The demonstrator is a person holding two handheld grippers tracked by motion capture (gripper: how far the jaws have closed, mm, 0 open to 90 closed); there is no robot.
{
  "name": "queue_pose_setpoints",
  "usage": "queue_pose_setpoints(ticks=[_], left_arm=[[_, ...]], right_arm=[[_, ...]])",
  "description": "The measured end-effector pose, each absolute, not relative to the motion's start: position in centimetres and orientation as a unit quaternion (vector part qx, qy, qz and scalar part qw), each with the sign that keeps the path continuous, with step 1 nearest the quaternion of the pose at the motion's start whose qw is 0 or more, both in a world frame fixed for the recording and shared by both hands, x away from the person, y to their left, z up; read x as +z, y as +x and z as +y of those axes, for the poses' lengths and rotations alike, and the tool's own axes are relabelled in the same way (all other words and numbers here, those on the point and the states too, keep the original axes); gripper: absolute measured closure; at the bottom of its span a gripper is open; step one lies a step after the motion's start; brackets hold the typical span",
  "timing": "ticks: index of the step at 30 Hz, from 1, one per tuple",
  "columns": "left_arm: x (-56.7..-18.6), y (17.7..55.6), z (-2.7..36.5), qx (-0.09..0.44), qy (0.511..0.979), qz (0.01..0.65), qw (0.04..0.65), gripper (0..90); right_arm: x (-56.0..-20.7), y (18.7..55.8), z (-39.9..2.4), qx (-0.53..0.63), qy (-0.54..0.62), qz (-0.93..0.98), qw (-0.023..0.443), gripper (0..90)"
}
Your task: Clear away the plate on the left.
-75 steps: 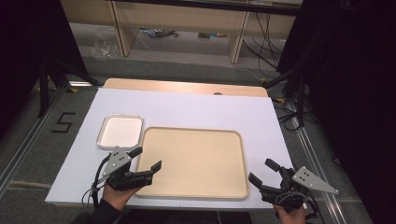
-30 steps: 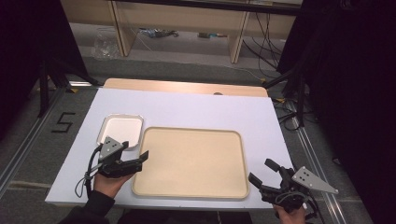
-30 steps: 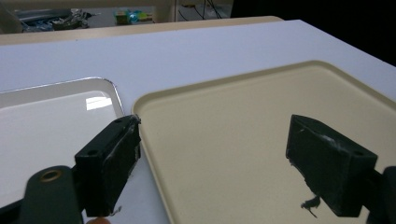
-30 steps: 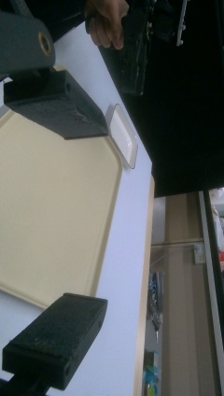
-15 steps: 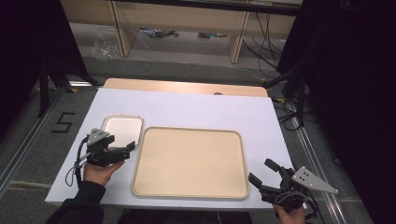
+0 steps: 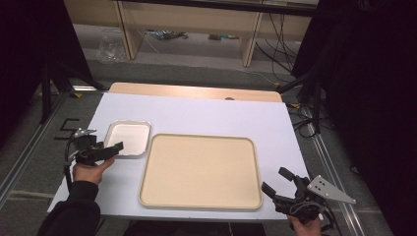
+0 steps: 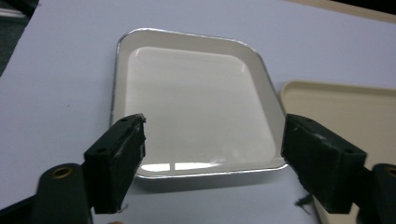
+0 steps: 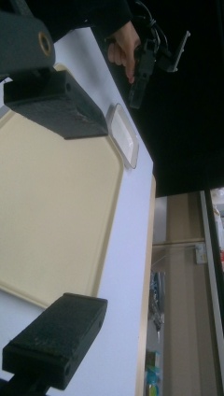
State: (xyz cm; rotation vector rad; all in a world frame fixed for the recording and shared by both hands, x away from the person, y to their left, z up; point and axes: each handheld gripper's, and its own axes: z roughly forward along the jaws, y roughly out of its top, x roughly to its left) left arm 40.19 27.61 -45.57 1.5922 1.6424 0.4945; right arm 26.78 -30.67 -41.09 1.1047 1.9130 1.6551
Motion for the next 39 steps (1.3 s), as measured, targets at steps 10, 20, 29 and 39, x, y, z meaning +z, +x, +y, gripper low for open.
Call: queue_pose_setpoints(ticks=[10, 20, 29, 39], left_arm=[[-46.5, 42.3, 29.6, 0.206, 0.628, 0.667, 0.343, 46.4], [-47.8, 44.2, 30.7, 0.2, 0.633, 0.679, 0.314, 65.2], [-48.9, 45.7, 31.3, 0.183, 0.637, 0.679, 0.315, 79.3], [-48.7, 45.9, 31.7, 0.169, 0.635, 0.675, 0.336, 85.7]], right_arm=[[-41.1, 26.8, -30.6, 0.592, 0.394, 0.678, 0.189, 15.4], [-41.1, 26.8, -30.6, 0.596, 0.39, 0.675, 0.191, 15.5], [-41.2, 26.9, -30.6, 0.595, 0.391, 0.676, 0.189, 15.4], [-41.3, 26.9, -30.7, 0.603, 0.386, 0.672, 0.188, 15.5]])
